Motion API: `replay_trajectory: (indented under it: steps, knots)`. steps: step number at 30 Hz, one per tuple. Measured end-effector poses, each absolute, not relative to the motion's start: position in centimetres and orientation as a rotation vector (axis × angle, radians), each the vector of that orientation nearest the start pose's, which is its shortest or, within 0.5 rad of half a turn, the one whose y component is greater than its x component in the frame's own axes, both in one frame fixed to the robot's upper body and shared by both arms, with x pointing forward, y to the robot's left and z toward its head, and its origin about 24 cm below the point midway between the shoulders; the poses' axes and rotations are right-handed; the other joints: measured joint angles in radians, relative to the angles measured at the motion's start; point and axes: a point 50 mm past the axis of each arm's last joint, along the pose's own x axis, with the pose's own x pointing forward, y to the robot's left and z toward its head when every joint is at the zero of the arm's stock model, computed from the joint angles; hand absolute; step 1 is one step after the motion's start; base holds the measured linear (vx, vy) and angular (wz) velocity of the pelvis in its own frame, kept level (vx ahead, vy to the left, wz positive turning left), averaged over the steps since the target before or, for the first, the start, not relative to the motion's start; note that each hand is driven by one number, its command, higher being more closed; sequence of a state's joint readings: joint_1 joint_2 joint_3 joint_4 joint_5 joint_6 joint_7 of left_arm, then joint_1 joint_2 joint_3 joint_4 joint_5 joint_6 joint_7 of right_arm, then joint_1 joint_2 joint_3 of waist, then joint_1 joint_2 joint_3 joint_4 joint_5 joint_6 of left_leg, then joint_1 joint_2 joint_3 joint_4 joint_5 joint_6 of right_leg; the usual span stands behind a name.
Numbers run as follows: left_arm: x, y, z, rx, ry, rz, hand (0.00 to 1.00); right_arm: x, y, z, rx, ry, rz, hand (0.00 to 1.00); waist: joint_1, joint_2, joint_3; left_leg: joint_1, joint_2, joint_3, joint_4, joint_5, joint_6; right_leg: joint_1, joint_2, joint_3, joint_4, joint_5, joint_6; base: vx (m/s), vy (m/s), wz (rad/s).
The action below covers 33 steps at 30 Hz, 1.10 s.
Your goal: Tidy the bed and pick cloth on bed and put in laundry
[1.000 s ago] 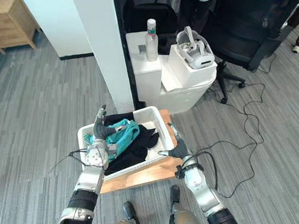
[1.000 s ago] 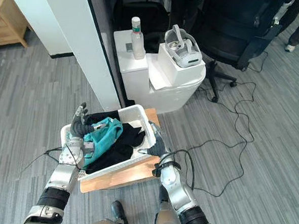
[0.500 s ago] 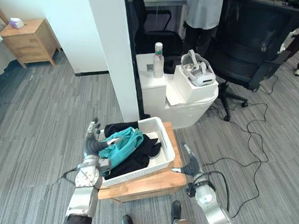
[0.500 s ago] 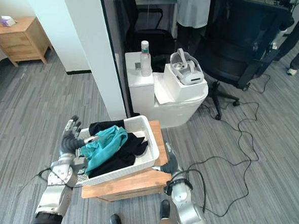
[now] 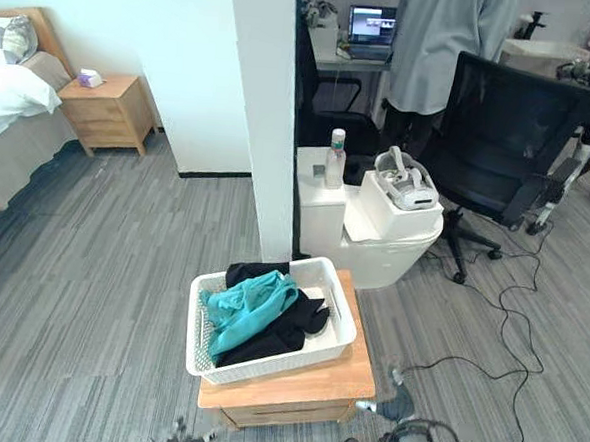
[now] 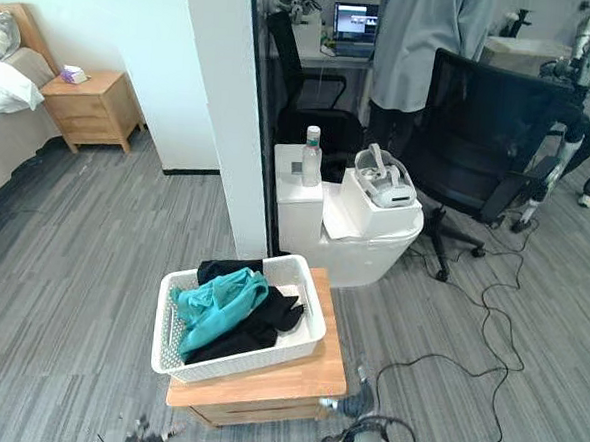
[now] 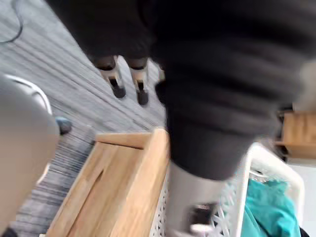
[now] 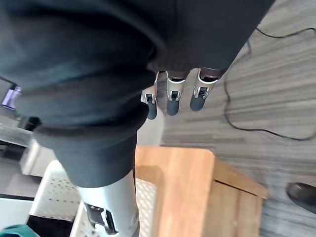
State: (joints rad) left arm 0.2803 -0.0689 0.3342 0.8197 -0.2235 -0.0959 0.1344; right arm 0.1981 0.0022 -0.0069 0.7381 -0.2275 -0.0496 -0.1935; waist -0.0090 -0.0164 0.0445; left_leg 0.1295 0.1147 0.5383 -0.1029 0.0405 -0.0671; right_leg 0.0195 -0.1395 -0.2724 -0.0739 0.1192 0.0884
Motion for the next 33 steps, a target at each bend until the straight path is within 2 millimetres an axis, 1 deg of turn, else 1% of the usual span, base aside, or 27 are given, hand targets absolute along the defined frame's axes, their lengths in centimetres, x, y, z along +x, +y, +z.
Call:
replay_trajectory:
  steps: [1,2,7,9,12,14,15,16,17,18,19,20,23,25,26,27,29,30,31,32,33]
  knots:
    - [5.3,19.7,-15.5,-0.305,0.984,0.652,0.0,11.8,-16.7,-13.8,-0.246,0.869,-0.146,0.0,-0.003,0.0,0.0,0.003,-0.002,0.0,0.0,0.0,0.0,0.003,-0.001,0.0,0.0,0.0,0.0,0.01,0.021,-0.03]
    - [6.2,19.2,-16.2,-0.298,1.037,0.615,0.0,12.2,-18.2,-14.9,-0.15,0.959,-0.237,0.0,0.024,0.031,0.047,0.058,-0.011,-0.015,0.0,-0.042,-0.025,0.065,-0.001,0.0,-0.019,-0.027,0.017,0.0,0.0,0.0]
    - [6.3,19.2,-16.1,-0.297,1.034,0.613,0.0,12.2,-18.2,-14.9,-0.148,0.959,-0.238,0.0,0.024,0.036,0.043,0.056,-0.012,-0.018,0.0,-0.042,-0.025,0.065,-0.002,-0.003,-0.018,-0.028,0.018,0.0,0.0,0.02]
    - [6.9,18.9,-16.1,-0.287,1.025,0.585,0.0,11.9,-18.2,-14.9,-0.136,0.959,-0.249,0.0,0.024,0.035,0.043,0.052,-0.013,-0.032,0.0,-0.042,-0.025,0.066,-0.003,-0.015,-0.018,-0.035,0.023,0.01,-0.003,0.18]
    - [8.7,18.1,-15.6,-0.265,0.977,0.503,0.0,11.3,-18.2,-14.8,-0.089,0.946,-0.281,0.0,0.026,0.033,0.041,0.038,-0.013,-0.063,0.0,-0.045,-0.029,0.065,-0.005,-0.03,-0.007,-0.043,0.024,0.02,-0.011,0.25]
    - [9.4,17.8,-15.3,-0.279,0.949,0.484,0.0,11.3,-18.3,-14.5,-0.061,0.928,-0.301,0.0,0.025,0.035,0.04,0.03,-0.012,-0.072,0.0,-0.046,-0.03,0.032,-0.008,-0.024,0.059,-0.08,0.021,0.0,-0.003,0.12]
    - [10.1,17.6,-14.9,-0.291,0.921,0.467,0.0,11.5,-18.5,-14.3,-0.051,0.911,-0.312,0.0,0.023,0.033,0.039,0.017,-0.011,-0.081,0.0,-0.046,-0.03,-0.012,-0.011,0.004,0.135,-0.114,0.017,0.03,0.009,0.16]
    - [10.5,17.7,-14.7,-0.298,0.902,0.462,0.0,11.7,-18.5,-14.1,-0.036,0.899,-0.319,0.0,0.022,0.03,0.038,0.007,-0.013,-0.096,0.001,-0.046,-0.03,-0.031,-0.011,0.039,0.167,-0.132,0.013,0.05,0.023,0.53]
    - [11.4,17.8,-14.3,-0.306,0.867,0.447,0.0,11.5,-18.4,-14.1,-0.018,0.893,-0.33,0.0,0.011,0.018,0.036,-0.012,-0.021,-0.139,0.003,-0.045,-0.031,-0.048,-0.014,0.097,0.196,-0.158,0.015,0.14,-0.003,0.75]
    - [12.4,17.4,-13.9,-0.327,0.833,0.428,0.0,11.3,-18.5,-14.1,-0.012,0.9,-0.337,0.0,0.019,0.013,0.034,-0.013,-0.025,-0.172,0.009,-0.037,-0.031,-0.04,-0.018,0.082,0.185,-0.167,0.023,0.13,-0.005,0.67]
    - [12.6,17.3,-13.8,-0.343,0.821,0.43,0.0,11.3,-18.6,-14.1,-0.006,0.899,-0.342,0.0,0.025,0.014,0.034,-0.013,-0.023,-0.177,0.009,-0.033,-0.027,-0.039,-0.016,0.081,0.176,-0.167,0.023,0.13,-0.046,0.31]
    - [12.6,17.3,-13.7,-0.357,0.816,0.439,0.0,11.7,-18.7,-14.0,-0.003,0.888,-0.343,0.0,0.027,0.017,0.034,-0.013,-0.02,-0.181,0.02,-0.033,-0.027,-0.02,-0.011,0.081,0.151,-0.166,0.023,0.08,-0.042,0.08]
    - [11.5,18.2,-14.0,-0.351,0.832,0.47,0.0,12.8,-18.7,-13.4,0.004,0.84,-0.326,0.0,0.026,0.022,0.041,-0.017,-0.01,-0.212,0.056,-0.039,-0.021,0.027,-0.001,0.08,0.098,-0.148,0.016,0.08,-0.051,0.05]
    - [11.6,18.3,-14.0,-0.351,0.829,0.473,0.0,13.8,-18.9,-12.9,0.002,0.805,-0.32,0.0,0.027,0.019,0.063,-0.041,-0.005,-0.242,0.113,-0.051,-0.017,0.046,-0.005,0.065,0.09,-0.144,0.011,0.0,-0.055,0.22]
    - [11.7,18.3,-13.9,-0.352,0.827,0.472,0.0,14.1,-19.1,-12.6,-0.003,0.787,-0.321,0.0,0.028,0.023,0.073,-0.066,0.001,-0.259,0.156,-0.067,-0.015,0.048,-0.006,0.053,0.092,-0.144,0.011,-0.06,-0.052,0.33]
    - [11.7,18.1,-13.9,-0.358,0.826,0.469,0.0,14.6,-19.4,-12.4,-0.011,0.77,-0.322,0.0,0.026,0.028,0.084,-0.096,0.008,-0.273,0.201,-0.075,-0.021,0.044,-0.007,0.041,0.098,-0.145,0.011,-0.07,-0.051,0.36]
    - [12.0,18.1,-13.8,-0.363,0.813,0.467,0.0,15.3,-19.6,-12.0,-0.017,0.745,-0.323,0.0,0.026,0.042,0.094,-0.149,0.017,-0.292,0.258,-0.072,-0.022,0.023,-0.007,0.027,0.129,-0.169,-0.001,-0.12,-0.05,0.41]
    - [11.9,18.0,-13.8,-0.362,0.816,0.46,0.0,15.5,-19.8,-11.7,-0.016,0.73,-0.331,0.0,0.026,0.054,0.1,-0.155,0.02,-0.301,0.237,-0.05,-0.034,0.015,-0.002,0.017,0.134,-0.174,-0.011,-0.19,-0.048,0.62]
    - [11.9,17.9,-13.9,-0.363,0.819,0.457,0.0,15.4,-20.0,-11.6,-0.004,0.723,-0.349,0.0,0.022,0.052,0.102,-0.139,0.023,-0.312,0.169,-0.027,-0.042,-0.004,-0.022,-0.037,0.128,-0.164,-0.023,-0.13,-0.027,0.51]
    - [12.0,17.8,-13.9,-0.366,0.819,0.454,0.0,15.4,-20.2,-11.6,-0.001,0.724,-0.36,0.0,0.023,0.055,0.11,-0.153,0.04,-0.278,0.284,-0.084,-0.024,-0.008,-0.027,-0.051,0.144,-0.156,-0.02,-0.11,-0.004,0.4]
    - [11.8,17.9,-13.9,-0.366,0.823,0.455,0.0,15.3,-20.3,-11.7,0.001,0.728,-0.367,0.0,0.022,0.056,0.114,-0.165,0.063,-0.242,0.429,-0.148,-0.015,-0.009,-0.032,-0.058,0.162,-0.156,-0.02,-0.05,0.008,0.19]
